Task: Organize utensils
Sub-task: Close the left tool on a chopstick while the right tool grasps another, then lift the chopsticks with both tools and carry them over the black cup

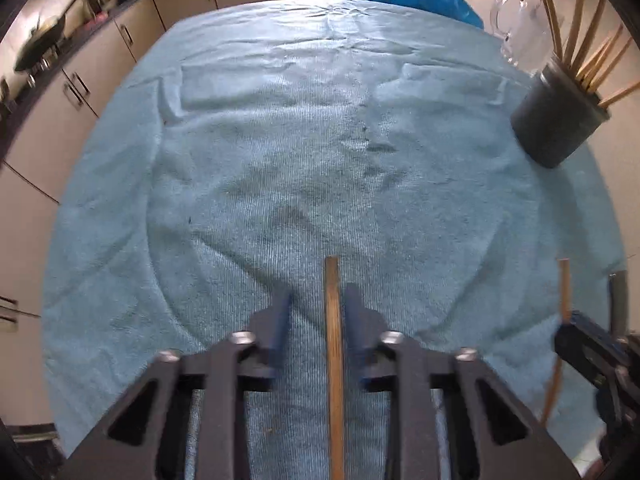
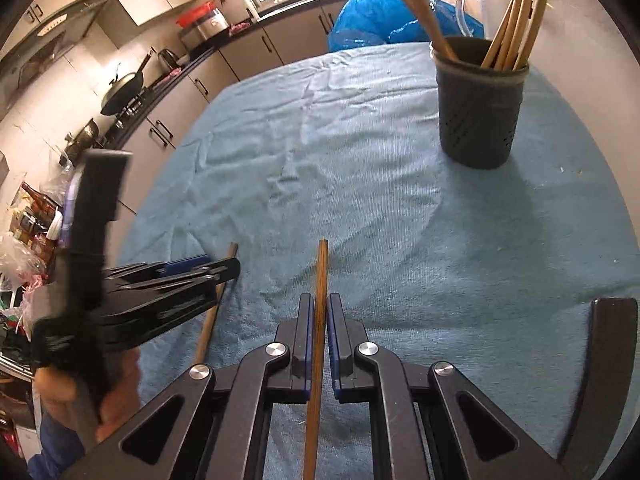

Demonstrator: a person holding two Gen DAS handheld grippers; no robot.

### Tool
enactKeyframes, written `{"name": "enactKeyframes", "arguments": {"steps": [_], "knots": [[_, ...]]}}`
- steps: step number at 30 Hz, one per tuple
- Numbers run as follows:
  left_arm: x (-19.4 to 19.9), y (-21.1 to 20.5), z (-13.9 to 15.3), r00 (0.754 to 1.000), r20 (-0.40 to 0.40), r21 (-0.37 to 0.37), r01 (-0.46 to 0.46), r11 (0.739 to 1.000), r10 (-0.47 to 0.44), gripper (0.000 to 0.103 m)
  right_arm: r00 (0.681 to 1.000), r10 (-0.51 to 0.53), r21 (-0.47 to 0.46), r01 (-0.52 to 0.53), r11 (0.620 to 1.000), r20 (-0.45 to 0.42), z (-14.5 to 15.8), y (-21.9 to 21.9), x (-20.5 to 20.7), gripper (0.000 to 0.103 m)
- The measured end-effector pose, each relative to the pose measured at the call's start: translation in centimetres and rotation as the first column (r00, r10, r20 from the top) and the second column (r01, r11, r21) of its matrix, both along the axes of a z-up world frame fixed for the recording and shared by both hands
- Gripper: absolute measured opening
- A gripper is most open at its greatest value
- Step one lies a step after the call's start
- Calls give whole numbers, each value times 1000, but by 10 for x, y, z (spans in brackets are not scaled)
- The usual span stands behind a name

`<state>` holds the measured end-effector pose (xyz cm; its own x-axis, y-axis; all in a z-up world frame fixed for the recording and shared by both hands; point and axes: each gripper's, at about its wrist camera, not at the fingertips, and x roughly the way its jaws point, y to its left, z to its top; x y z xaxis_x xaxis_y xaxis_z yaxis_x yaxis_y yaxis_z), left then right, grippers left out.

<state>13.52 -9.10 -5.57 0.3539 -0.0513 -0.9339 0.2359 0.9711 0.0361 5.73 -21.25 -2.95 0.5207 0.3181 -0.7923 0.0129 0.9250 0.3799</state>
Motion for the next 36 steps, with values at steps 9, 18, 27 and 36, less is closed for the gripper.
{"name": "enactKeyframes", "arguments": {"steps": [9, 18, 27, 36], "knots": [[-23, 13, 46, 991, 129, -96, 39, 995, -26, 7, 993, -18, 3, 18, 1000, 117, 30, -7, -7, 7], [-63, 37, 142, 938, 347, -239, 95, 966, -7, 7, 898, -13, -54, 41, 998, 439, 100, -2, -46, 7], [-74, 39, 166, 917, 399, -261, 110, 959, 4, 7, 850, -2, -106, 68, 992, 527, 120, 5, -63, 7], [-78, 35, 174, 909, 417, -261, 118, 958, 1, 7, 844, -18, -97, 83, 992, 537, 121, -2, -65, 7]]}}
